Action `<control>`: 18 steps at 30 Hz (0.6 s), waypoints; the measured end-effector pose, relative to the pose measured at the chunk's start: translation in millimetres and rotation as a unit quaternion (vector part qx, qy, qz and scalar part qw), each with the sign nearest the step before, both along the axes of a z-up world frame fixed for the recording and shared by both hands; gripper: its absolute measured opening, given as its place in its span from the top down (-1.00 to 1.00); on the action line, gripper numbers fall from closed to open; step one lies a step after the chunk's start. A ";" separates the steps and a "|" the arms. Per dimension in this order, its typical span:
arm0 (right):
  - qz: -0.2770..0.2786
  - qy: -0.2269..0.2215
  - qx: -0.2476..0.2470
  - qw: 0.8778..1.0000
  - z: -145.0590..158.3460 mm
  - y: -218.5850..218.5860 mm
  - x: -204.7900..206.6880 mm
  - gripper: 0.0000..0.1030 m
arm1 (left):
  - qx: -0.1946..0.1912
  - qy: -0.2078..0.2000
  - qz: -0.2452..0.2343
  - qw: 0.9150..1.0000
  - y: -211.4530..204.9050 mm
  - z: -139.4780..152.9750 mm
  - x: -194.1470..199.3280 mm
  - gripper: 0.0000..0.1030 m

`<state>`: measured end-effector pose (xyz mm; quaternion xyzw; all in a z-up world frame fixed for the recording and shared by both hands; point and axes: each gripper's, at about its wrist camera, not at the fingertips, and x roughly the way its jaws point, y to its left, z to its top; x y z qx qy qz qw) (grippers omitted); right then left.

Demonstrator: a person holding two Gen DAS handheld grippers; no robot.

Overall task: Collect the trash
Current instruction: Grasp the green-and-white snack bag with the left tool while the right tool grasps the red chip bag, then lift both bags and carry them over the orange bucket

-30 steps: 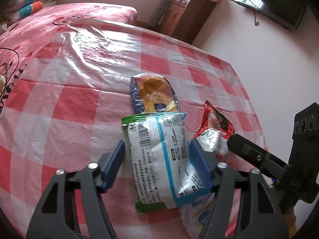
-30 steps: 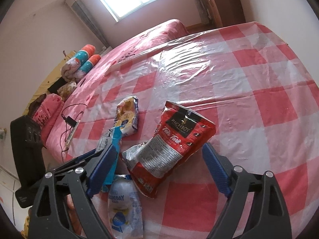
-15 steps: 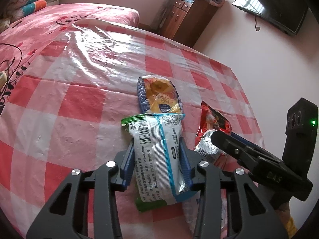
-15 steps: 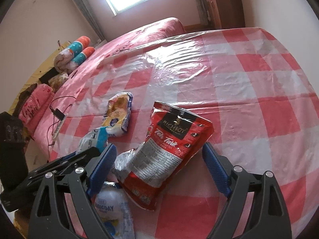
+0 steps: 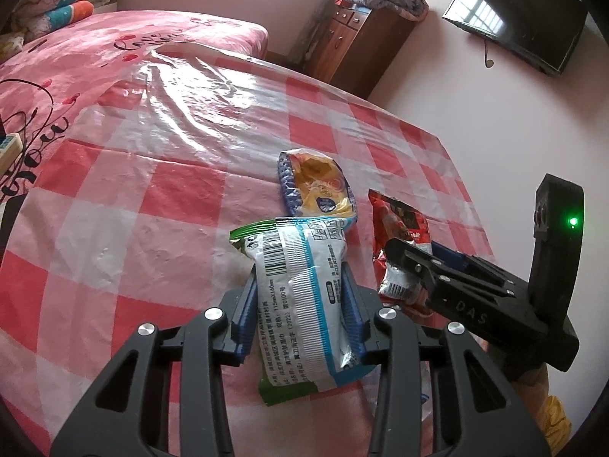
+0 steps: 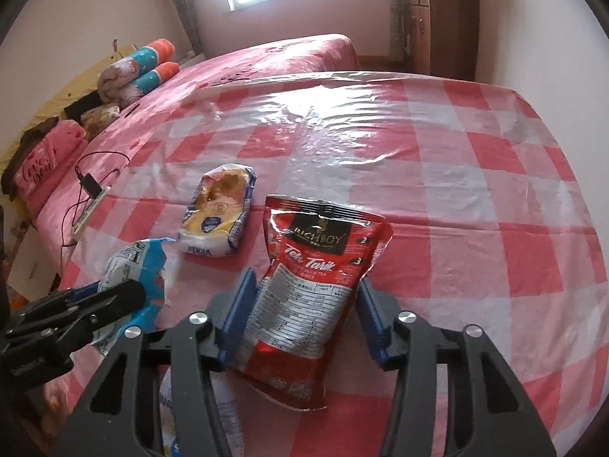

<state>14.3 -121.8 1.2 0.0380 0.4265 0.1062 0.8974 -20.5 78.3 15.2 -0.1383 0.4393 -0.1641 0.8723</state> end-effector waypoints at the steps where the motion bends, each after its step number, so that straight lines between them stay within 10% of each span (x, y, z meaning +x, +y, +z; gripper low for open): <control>1: 0.001 -0.001 -0.004 1.000 0.5 1.9 -0.3 0.05 | -0.001 -0.001 0.000 1.000 1.5 0.6 -1.7 0.21; 18: 0.003 -0.032 0.023 0.999 17.5 3.7 -26.2 0.30 | -0.007 -0.014 0.007 1.000 24.6 7.3 -29.0 0.21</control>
